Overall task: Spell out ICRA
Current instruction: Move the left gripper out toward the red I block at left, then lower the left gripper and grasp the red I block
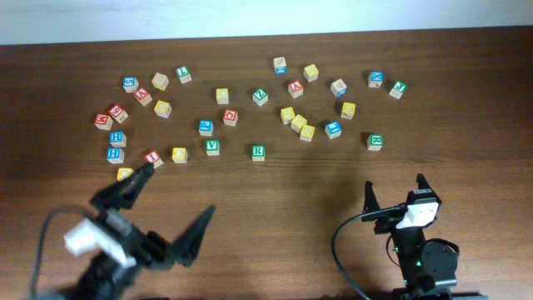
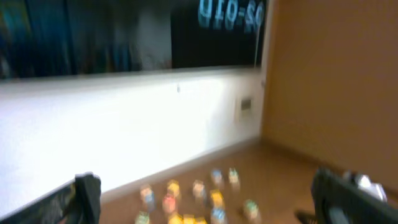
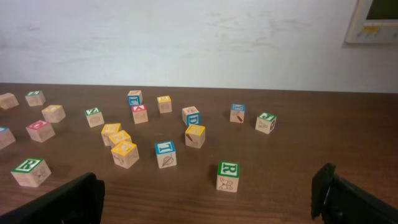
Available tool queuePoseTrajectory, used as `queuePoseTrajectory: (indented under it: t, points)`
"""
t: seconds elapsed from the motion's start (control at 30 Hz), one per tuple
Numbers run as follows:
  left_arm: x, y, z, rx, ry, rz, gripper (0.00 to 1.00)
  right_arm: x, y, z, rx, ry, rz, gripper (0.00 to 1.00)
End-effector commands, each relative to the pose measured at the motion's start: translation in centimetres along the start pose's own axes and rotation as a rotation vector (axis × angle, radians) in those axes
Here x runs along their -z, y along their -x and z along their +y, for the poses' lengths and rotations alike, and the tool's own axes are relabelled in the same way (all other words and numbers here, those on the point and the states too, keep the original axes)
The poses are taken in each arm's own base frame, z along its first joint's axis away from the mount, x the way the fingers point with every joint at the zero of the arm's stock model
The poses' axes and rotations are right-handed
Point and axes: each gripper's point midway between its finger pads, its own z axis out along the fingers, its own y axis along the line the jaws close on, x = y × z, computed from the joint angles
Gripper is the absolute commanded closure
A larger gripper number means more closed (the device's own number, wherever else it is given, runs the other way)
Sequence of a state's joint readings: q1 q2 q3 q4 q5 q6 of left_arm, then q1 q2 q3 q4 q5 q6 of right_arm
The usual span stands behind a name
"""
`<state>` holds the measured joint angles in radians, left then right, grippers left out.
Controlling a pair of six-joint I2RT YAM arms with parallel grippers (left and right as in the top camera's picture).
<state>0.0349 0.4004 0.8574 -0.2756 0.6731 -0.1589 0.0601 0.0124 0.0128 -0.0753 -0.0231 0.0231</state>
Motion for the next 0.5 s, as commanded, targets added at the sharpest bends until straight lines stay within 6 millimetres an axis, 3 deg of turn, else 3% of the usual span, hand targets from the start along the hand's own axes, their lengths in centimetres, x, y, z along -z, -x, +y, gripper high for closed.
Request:
queuePoseTrajectory:
  t: [0.0, 0.1, 0.13, 0.2, 0.23, 0.27, 0.3, 0.37, 0.47]
  points:
    - [-4.0, 3.0, -0.6, 0.022, -0.198, 0.145, 0.01, 0.0, -0.3, 0.0, 0.001, -0.003, 0.002, 0.02]
    - [-6.5, 4.8, -1.8, 0.011, -0.440, 0.136, 0.01, 0.0, -0.3, 0.0, 0.001, -0.004, 0.003, 0.02]
    - [-7.3, 5.2, -1.1, 0.015, -0.442, 0.134, 0.01, 0.0, -0.3, 0.0, 0.001, -0.004, 0.003, 0.02]
    - [-10.5, 4.6, 2.5, 0.143, -0.336, 0.215, 0.01, 0.0, -0.3, 0.0, 0.001, -0.003, 0.002, 0.02]
    - [-11.6, 2.0, 5.7, 0.256, -0.164, 0.336, 0.01, 0.0, -0.3, 0.0, 0.001, -0.004, 0.002, 0.02]
    - [-11.8, 0.1, 7.5, 0.306, -0.058, 0.412, 0.01, 0.0, -0.3, 0.0, 0.001, -0.004, 0.003, 0.02]
    - [-11.6, -3.3, 9.6, 0.365, 0.082, 0.536, 0.01, 0.0, -0.3, 0.0, 0.001, -0.003, 0.002, 0.02]
    - [-10.8, -8.0, 10.0, 0.479, 0.131, 0.711, 0.01, 0.0, -0.3, 0.0, 0.001, -0.003, 0.002, 0.02]
    - [-11.2, -10.6, 10.9, 0.516, 0.145, 0.787, 0.01, 0.0, -0.3, 0.0, 0.001, -0.004, 0.003, 0.02]
